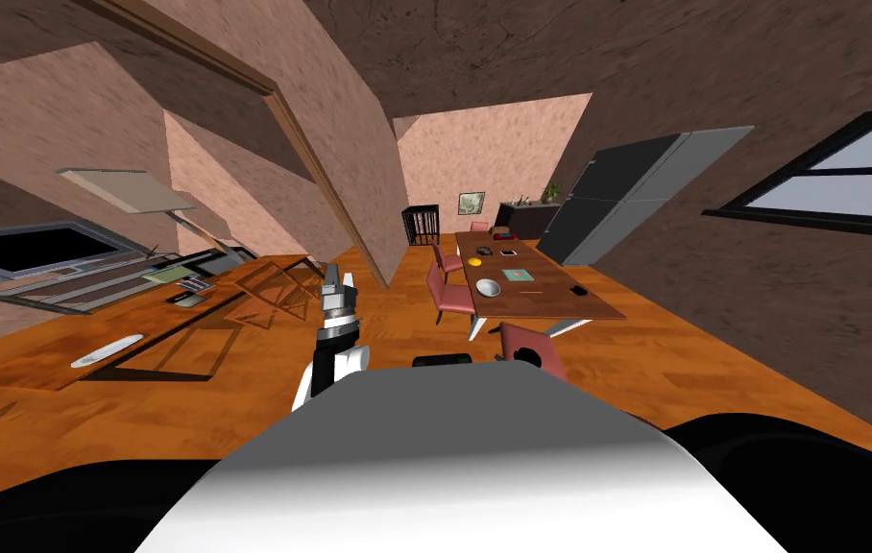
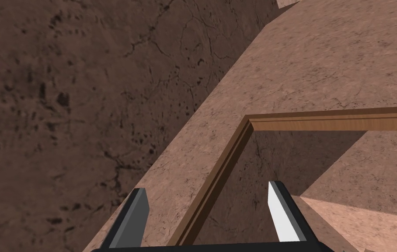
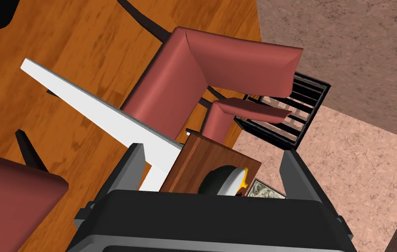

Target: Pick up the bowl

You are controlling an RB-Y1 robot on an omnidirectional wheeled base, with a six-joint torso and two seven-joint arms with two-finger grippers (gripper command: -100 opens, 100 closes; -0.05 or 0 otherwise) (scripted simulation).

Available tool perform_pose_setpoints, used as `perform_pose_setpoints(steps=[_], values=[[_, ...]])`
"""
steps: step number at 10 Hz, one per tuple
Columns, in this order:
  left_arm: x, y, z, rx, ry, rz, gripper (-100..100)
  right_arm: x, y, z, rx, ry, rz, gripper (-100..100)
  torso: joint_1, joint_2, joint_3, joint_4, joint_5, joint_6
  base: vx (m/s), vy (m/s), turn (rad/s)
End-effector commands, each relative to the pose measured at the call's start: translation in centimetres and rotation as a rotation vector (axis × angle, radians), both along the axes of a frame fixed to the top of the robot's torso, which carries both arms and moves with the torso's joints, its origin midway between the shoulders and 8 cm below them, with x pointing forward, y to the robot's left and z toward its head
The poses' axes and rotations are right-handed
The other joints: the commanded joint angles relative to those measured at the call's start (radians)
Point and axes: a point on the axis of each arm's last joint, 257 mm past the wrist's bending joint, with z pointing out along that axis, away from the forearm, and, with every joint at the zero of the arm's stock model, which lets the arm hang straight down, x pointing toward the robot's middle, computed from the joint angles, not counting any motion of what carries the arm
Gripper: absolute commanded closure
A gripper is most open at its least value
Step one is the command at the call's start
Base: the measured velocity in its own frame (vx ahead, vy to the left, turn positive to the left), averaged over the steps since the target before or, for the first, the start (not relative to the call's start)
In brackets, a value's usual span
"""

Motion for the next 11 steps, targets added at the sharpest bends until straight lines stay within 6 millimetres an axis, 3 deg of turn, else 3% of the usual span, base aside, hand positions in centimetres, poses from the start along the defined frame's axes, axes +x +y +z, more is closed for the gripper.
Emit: perform_pose_setpoints(steps=[1, 2, 3, 4, 6, 7, 8, 9, 10, 11], values=[[0.0, 0.0, 0.0, 0.0, 0.0, 0.0, 0, -1.2, -1.3, -1.3, -0.022, 0.032, 0.006, -100, 0.0, 0.0, 0.0, 0.0, 0.0, 0.0, -0.032, 0.031, -0.052], [0.0, 0.0, 0.0, 0.0, 0.0, 0.0, 0, -1.3, -1.4, -1.4, -0.024, 0.035, 0.005, -100, -0.001, -0.002, -0.001, 0.0, 0.0, 0.0, -0.004, 0.01, -0.022], [0.0, 0.0, 0.0, 0.0, 0.0, 0.0, 0, -3.8, -2.7, -3.2, -0.075, 0.105, 0.045, -100, -0.002, -0.004, -0.002, -0.001, -0.001, 0.0, -0.026, 0.043, 0.241], [0.0, 0.0, 0.0, 0.0, 0.0, 0.0, 0, -4.2, -3.0, -3.5, -0.081, 0.114, 0.042, -100, -0.001, -0.004, -0.002, -0.001, 0.0, -0.001, -0.029, 0.039, 0.154], [0.0, 0.0, 0.0, 0.0, 0.0, 0.0, 0, -8.9, -5.9, -6.4, -0.179, 0.236, 0.109, -100, 0.0, -0.003, -0.002, -0.001, 0.0, -0.001, -0.035, 0.09, 0.328], [0.0, 0.0, 0.0, 0.0, 0.0, 0.0, 0, -9.6, -7.1, -6.7, -0.203, 0.257, 0.117, -100, 0.003, -0.003, -0.002, -0.001, 0.001, -0.001, -0.021, 0.082, 0.126], [0.0, 0.0, 0.0, 0.0, 0.0, 0.0, 0, -9.6, -7.1, -6.7, -0.203, 0.257, 0.117, -100, 0.002, -0.003, -0.002, -0.001, 0.001, 0.0, -0.007, 0.031, -0.031], [0.0, 0.0, 0.0, 0.0, 0.0, 0.0, 0, -11.8, -9.4, -7.7, -0.266, 0.315, 0.157, -100, -0.001, -0.004, -0.002, -0.001, 0.0, 0.0, -0.008, 0.053, 0.271], [0.0, 0.0, 0.0, 0.0, 0.0, 0.0, 0, -12.0, -9.6, -7.8, -0.269, 0.32, 0.155, -100, -0.001, -0.004, -0.002, -0.001, 0.0, -0.001, -0.001, 0.044, 0.152], [0.0, 0.0, 0.0, 0.0, 0.0, 0.0, 0, -14.2, -12.2, -8.7, -0.335, 0.376, 0.19, -100, -0.001, -0.005, -0.003, -0.001, 0.0, 0.0, 0.021, 0.067, 0.282]])
